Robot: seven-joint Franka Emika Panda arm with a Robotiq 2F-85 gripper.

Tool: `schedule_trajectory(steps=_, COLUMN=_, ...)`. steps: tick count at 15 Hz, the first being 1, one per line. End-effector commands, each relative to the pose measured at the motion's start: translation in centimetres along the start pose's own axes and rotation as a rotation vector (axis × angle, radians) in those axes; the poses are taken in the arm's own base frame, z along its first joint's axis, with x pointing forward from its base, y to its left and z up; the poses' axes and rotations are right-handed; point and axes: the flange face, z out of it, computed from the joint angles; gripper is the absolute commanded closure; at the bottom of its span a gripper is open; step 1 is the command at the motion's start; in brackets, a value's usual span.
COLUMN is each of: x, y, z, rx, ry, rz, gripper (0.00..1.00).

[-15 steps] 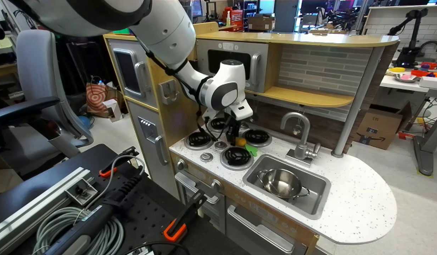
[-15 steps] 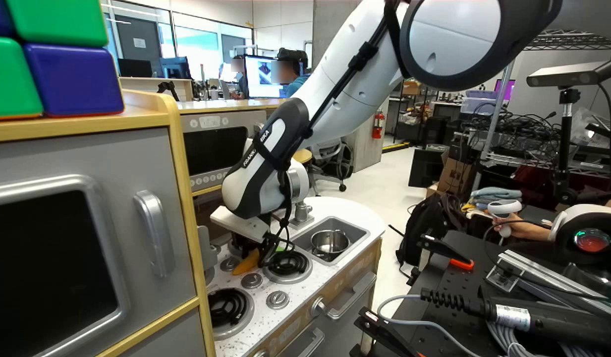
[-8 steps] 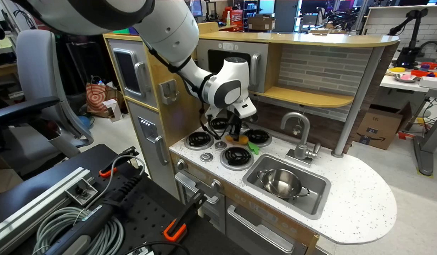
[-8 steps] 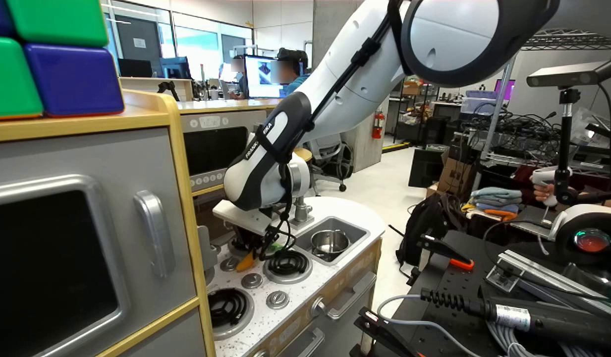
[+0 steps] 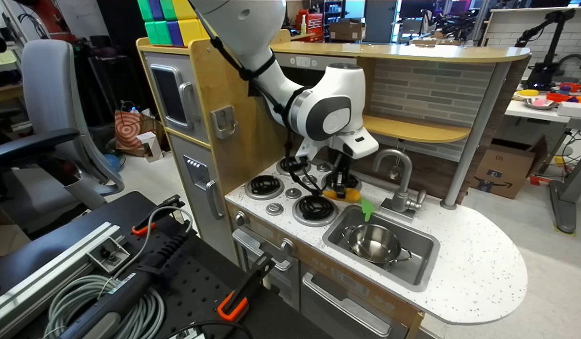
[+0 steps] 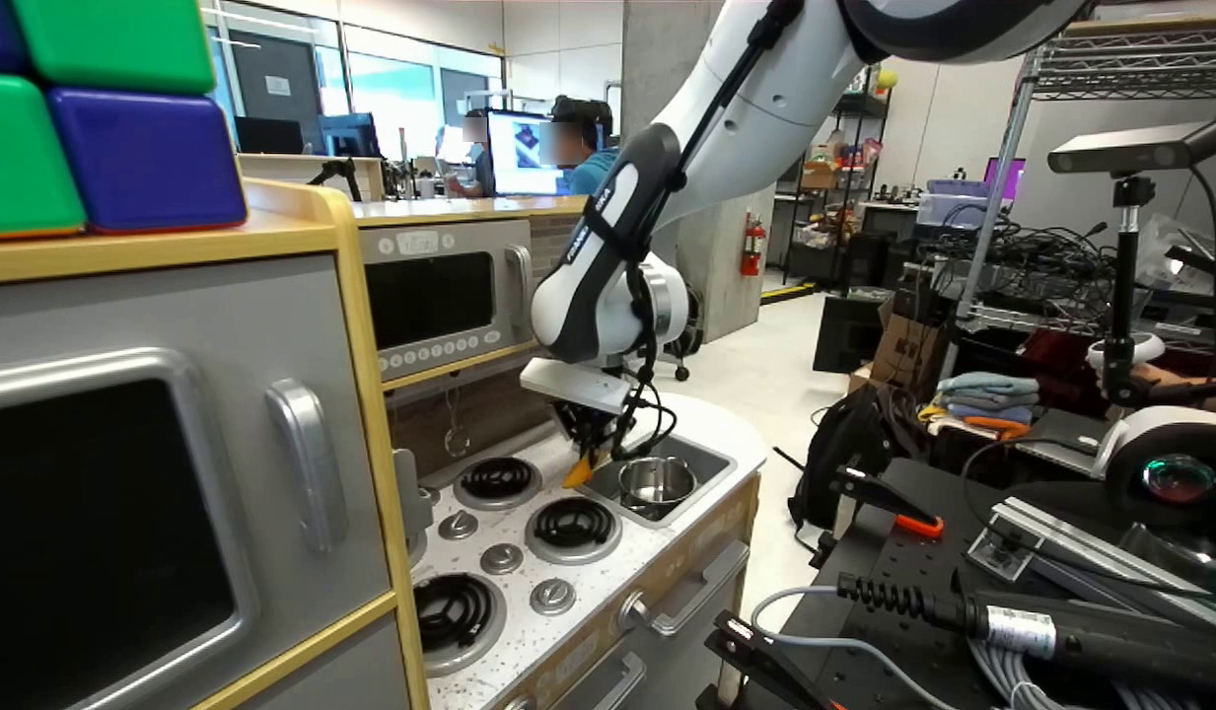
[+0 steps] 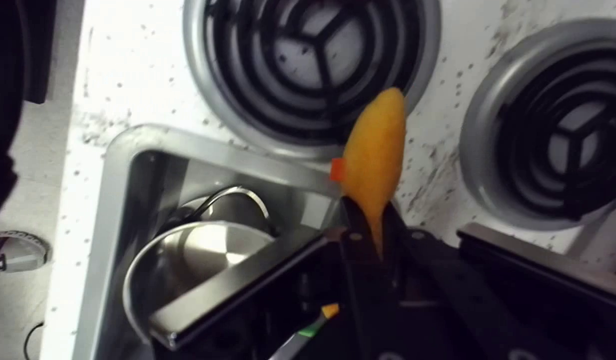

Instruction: Pick up the carrot plush toy from the stove and put it in the pot.

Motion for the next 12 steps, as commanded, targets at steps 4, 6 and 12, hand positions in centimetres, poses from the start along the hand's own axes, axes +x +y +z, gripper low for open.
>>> schedule_trajectory(steps=4, x=4.7, y=4.9, z=0.3, rx=-0.043, ry=0.016, rz=0.065, gripper=0.98)
schedule_trajectory(steps=6, x=4.8, y=5.1, z=0.9, rx=-0.033, ry=0.024, rz=0.072, gripper=0.98)
schedule_trajectory(steps=12, x=5.7, y=6.2, z=1.1, rx=-0.052, ry=0.034, rz=0.090, gripper=0.65)
